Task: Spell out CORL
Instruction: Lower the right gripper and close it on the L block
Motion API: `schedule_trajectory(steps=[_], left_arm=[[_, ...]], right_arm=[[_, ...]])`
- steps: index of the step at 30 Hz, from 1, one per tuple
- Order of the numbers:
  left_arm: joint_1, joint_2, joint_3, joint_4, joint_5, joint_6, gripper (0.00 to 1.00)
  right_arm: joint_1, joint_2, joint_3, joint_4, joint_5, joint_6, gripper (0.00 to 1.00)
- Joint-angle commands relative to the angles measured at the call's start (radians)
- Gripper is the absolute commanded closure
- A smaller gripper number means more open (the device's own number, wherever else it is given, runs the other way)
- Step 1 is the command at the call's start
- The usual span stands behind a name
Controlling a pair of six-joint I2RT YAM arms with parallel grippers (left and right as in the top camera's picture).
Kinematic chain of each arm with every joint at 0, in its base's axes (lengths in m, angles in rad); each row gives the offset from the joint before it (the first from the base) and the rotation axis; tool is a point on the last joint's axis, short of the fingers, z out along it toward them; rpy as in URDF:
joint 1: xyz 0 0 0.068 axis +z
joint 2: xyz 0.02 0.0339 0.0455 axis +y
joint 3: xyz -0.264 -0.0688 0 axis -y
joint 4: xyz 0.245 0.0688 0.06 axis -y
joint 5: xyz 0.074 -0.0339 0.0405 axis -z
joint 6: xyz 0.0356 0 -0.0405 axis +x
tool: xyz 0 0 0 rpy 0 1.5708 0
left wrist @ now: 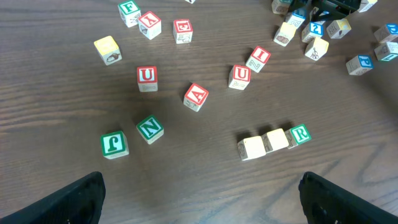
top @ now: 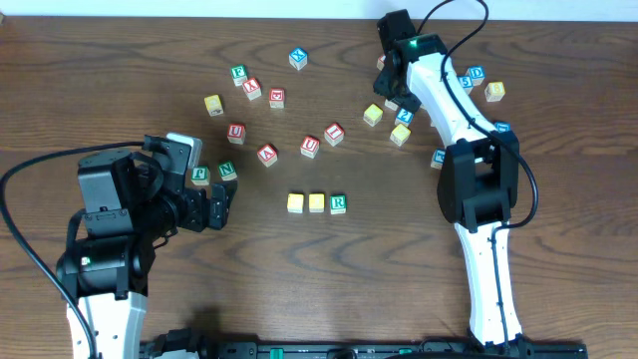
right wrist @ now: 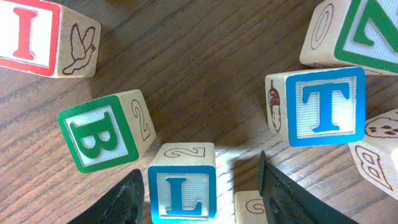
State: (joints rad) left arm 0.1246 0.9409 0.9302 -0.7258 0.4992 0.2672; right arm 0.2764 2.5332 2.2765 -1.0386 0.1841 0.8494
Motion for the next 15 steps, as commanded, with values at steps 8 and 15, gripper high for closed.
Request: schedule_trajectory(steps=[8, 15], left_arm=[[0.003, -0.001, 0.024, 0.0, 0.013, 0.016, 0.02], [0.003, -0.001, 0.024, 0.0, 0.013, 0.016, 0.02]], right_arm=[[0.021, 0.022, 0.006, 0.0, 0.027, 0.034, 0.46], [0.022, 0.022, 0.006, 0.006, 0.032, 0.033, 0.46]])
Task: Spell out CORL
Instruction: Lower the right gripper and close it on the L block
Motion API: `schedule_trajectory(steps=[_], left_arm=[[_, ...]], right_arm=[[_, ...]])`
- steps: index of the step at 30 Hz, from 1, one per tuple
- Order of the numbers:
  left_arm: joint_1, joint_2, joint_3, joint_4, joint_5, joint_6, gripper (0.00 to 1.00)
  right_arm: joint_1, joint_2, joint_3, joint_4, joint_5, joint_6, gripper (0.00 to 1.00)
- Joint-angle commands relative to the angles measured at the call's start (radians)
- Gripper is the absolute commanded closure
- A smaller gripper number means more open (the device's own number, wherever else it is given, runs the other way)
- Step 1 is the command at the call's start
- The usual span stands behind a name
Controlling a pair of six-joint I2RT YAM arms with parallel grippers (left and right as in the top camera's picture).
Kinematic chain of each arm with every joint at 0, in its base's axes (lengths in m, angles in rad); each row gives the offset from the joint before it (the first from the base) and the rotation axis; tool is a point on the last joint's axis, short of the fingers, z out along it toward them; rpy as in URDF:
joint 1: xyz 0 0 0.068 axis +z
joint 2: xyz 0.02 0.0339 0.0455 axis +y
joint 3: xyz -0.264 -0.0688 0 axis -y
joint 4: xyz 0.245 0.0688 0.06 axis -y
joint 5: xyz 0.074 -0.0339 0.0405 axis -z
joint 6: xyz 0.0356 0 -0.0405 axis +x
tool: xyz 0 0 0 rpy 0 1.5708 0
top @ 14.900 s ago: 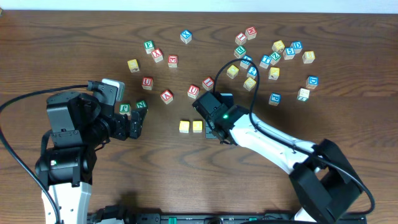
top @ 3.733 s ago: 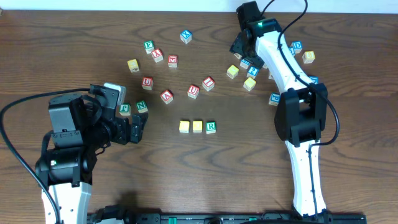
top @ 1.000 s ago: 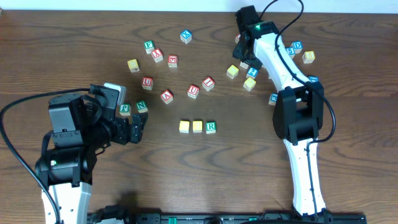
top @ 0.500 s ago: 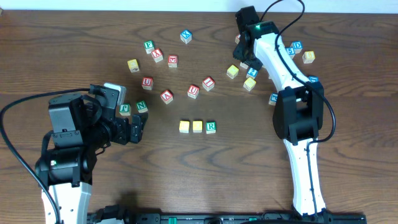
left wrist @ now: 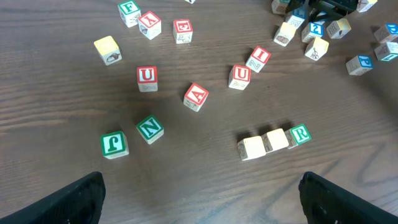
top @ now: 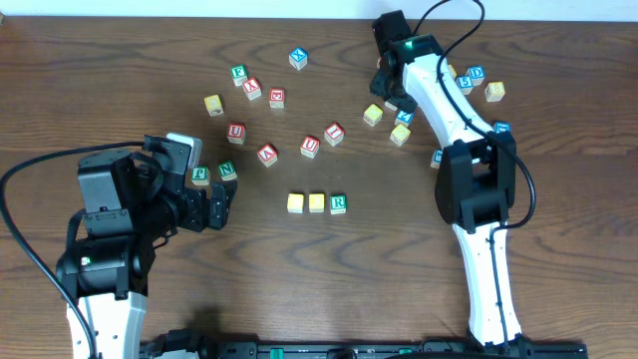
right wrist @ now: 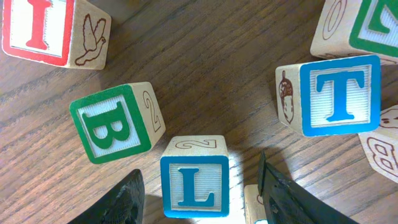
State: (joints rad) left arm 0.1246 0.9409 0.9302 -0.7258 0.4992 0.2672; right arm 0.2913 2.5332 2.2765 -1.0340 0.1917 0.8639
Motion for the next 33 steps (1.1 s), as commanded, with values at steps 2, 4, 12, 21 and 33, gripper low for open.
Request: schedule_trajectory(steps=[2, 4, 12, 21, 33], left_arm=[[0.003, -0.001, 0.024, 0.0, 0.013, 0.016, 0.02], [0.003, -0.001, 0.024, 0.0, 0.013, 0.016, 0.02], [0.003, -0.001, 0.024, 0.0, 0.013, 0.016, 0.02], [0.003, -0.001, 0.024, 0.0, 0.013, 0.016, 0.02], [0.003, -0.001, 0.024, 0.0, 0.013, 0.016, 0.02]], right_arm=[[0.007, 0.022, 0.006, 0.003, 0.035, 0.018, 0.46], [0.008, 0.022, 0.006, 0.008, 0.042, 0.018, 0.46], [0.008, 0.022, 0.006, 0.013, 0.051, 0.018, 0.46], [0.009, 0.022, -0.003, 0.014, 0.054, 0.018, 0.47], [0.01, 0.053, -0.006, 0.048, 0.049, 0.018, 0.48]])
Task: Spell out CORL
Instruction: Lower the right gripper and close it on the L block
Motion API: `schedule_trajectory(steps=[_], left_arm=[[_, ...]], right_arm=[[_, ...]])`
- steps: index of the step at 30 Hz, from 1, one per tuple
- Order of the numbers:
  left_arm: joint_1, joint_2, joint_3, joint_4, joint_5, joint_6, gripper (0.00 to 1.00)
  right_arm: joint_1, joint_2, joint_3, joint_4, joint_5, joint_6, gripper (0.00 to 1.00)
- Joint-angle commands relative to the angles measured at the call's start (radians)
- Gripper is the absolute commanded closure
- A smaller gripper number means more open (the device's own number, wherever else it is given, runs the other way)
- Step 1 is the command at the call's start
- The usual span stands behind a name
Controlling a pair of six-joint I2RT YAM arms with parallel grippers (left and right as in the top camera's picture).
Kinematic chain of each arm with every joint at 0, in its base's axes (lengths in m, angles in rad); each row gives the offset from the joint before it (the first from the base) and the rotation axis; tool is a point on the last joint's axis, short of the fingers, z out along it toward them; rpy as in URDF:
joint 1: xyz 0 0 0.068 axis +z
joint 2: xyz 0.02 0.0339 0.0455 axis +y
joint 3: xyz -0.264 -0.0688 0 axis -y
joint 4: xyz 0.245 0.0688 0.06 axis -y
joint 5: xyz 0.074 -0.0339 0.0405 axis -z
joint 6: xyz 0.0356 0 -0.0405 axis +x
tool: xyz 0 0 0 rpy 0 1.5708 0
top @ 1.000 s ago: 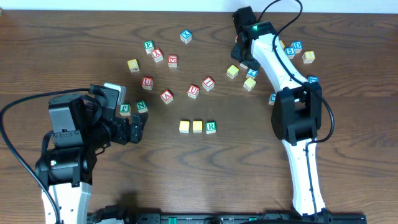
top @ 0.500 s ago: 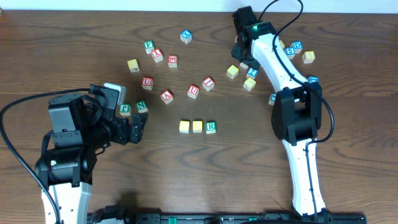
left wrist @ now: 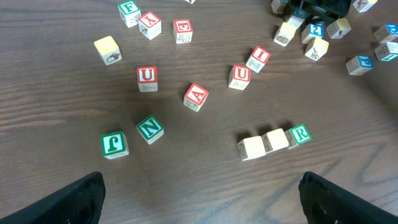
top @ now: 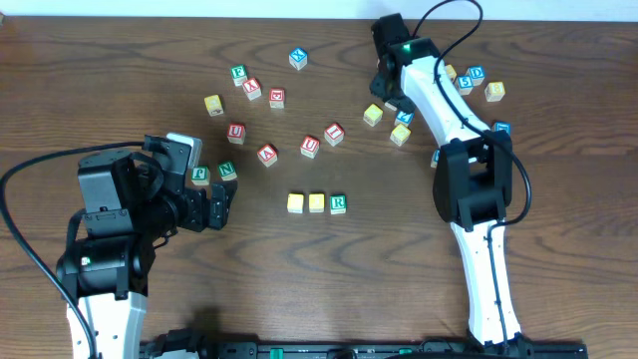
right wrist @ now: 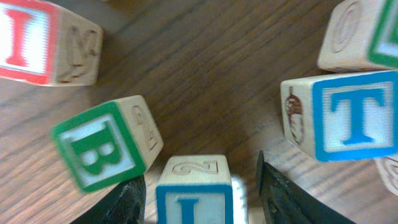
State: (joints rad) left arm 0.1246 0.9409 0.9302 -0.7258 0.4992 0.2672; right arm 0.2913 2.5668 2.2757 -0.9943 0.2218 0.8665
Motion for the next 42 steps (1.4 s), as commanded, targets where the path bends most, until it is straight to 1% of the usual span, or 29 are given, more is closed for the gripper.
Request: schedule_trajectory(steps=[1, 14, 23, 30, 40, 42], left_arm=[[0.003, -0.001, 0.024, 0.0, 0.013, 0.016, 0.02], [0.003, -0.001, 0.024, 0.0, 0.013, 0.016, 0.02], [0.003, -0.001, 0.024, 0.0, 0.013, 0.016, 0.02], [0.003, -0.001, 0.024, 0.0, 0.013, 0.016, 0.02], [0.003, -0.001, 0.024, 0.0, 0.013, 0.016, 0.02], [0.003, -0.001, 0.024, 0.0, 0.013, 0.016, 0.02]], right_arm=[[0.01, 0.019, -0.005, 0.011, 0.018, 0.016, 0.48], [0.008, 0.019, 0.004, 0.021, 0.018, -0.008, 0.47], [0.009, 0.018, 0.056, -0.02, 0.018, -0.016, 0.48], [0.01, 0.018, 0.064, -0.031, 0.017, -0.018, 0.48], [0.01, 0.018, 0.064, -0.035, 0.017, -0.018, 0.6], [0.011, 0.018, 0.064, -0.034, 0.012, -0.018, 0.64]])
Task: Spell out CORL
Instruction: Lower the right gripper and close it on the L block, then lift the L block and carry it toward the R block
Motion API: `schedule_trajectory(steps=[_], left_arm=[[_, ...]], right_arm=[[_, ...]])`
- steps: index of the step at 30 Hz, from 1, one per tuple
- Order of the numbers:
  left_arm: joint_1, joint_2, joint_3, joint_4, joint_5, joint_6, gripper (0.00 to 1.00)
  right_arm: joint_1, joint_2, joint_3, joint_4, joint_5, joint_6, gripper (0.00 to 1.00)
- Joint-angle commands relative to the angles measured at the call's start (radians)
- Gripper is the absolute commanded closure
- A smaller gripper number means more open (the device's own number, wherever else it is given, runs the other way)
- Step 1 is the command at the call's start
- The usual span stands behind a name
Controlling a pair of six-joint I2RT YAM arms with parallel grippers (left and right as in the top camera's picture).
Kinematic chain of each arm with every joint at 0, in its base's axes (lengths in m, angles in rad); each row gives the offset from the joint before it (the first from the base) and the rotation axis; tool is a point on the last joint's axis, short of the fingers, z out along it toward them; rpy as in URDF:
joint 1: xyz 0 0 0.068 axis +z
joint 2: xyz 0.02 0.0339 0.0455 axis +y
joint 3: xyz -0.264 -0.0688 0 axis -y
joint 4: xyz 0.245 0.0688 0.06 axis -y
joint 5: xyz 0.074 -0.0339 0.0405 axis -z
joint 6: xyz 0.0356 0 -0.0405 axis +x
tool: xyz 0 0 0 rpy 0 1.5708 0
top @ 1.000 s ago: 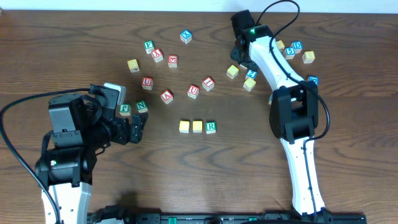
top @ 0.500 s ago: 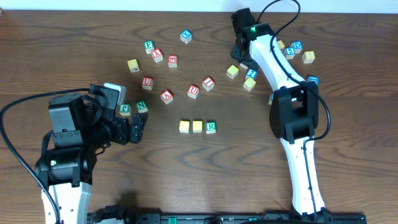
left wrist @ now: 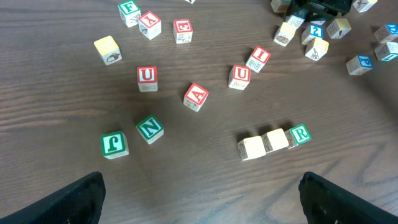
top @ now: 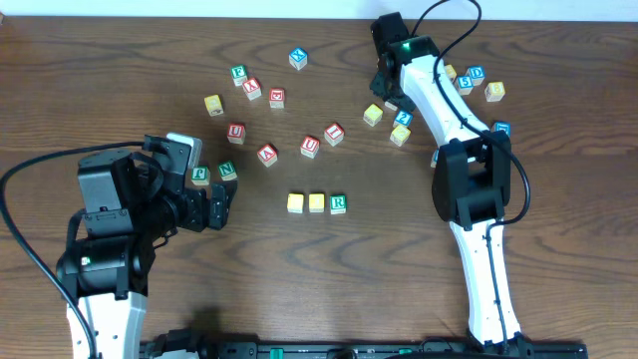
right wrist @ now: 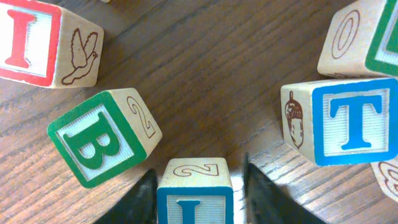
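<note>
A blue L block [right wrist: 194, 186] stands on the wooden table [right wrist: 199, 81] between the fingers of my right gripper [right wrist: 197, 200]. The left finger [right wrist: 144, 199] lies against the block's side. A thin gap shows beside the right finger [right wrist: 258, 199], so the jaws are narrow but open. In the overhead view the right gripper [top: 387, 70] is at the far right cluster and hides the L. A row of two yellow blocks [top: 306, 202] and a green R block [top: 338, 202] lies mid-table. My left gripper [left wrist: 200, 202] hovers wide open, holding nothing.
Close round the L block are a green B block [right wrist: 93, 146], a red I block [right wrist: 28, 40] and a blue T block [right wrist: 351, 121]. Loose red U, A and green N, J blocks [left wrist: 149, 129] lie left of the row.
My right gripper's fingers have come closer together around the L block, the left one now against its side. The view has sharpened. The left arm and the row have not moved.
My right gripper stood open above the L block among the far right cluster, then sat slightly shifted over it. Later the view was blurred with the block deeper between the fingers. Now the jaws are narrower round it. The left arm stayed still throughout.
</note>
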State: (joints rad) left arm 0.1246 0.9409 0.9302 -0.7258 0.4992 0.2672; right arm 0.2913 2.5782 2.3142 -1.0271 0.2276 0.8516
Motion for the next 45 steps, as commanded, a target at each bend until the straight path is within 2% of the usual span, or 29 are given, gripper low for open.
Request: schedule_trajectory(steps=[1, 5, 24, 33, 38, 45], left_arm=[[0.003, -0.001, 0.024, 0.0, 0.013, 0.016, 0.02], [0.003, -0.001, 0.024, 0.0, 0.013, 0.016, 0.02], [0.003, -0.001, 0.024, 0.0, 0.013, 0.016, 0.02], [0.003, -0.001, 0.024, 0.0, 0.013, 0.016, 0.02], [0.003, -0.001, 0.024, 0.0, 0.013, 0.016, 0.02], [0.003, -0.001, 0.024, 0.0, 0.013, 0.016, 0.02]], right_arm=[[0.011, 0.006, 0.025, -0.002, 0.006, -0.003, 0.67], [0.011, 0.006, 0.025, -0.002, 0.006, -0.004, 0.75], [0.011, -0.06, 0.029, -0.054, 0.007, -0.14, 0.78], [0.014, -0.177, 0.029, -0.172, 0.006, -0.251, 0.87], [0.037, -0.249, 0.029, -0.275, -0.014, -0.303, 0.99], [0.092, -0.331, 0.029, -0.373, -0.032, -0.323, 0.99]])
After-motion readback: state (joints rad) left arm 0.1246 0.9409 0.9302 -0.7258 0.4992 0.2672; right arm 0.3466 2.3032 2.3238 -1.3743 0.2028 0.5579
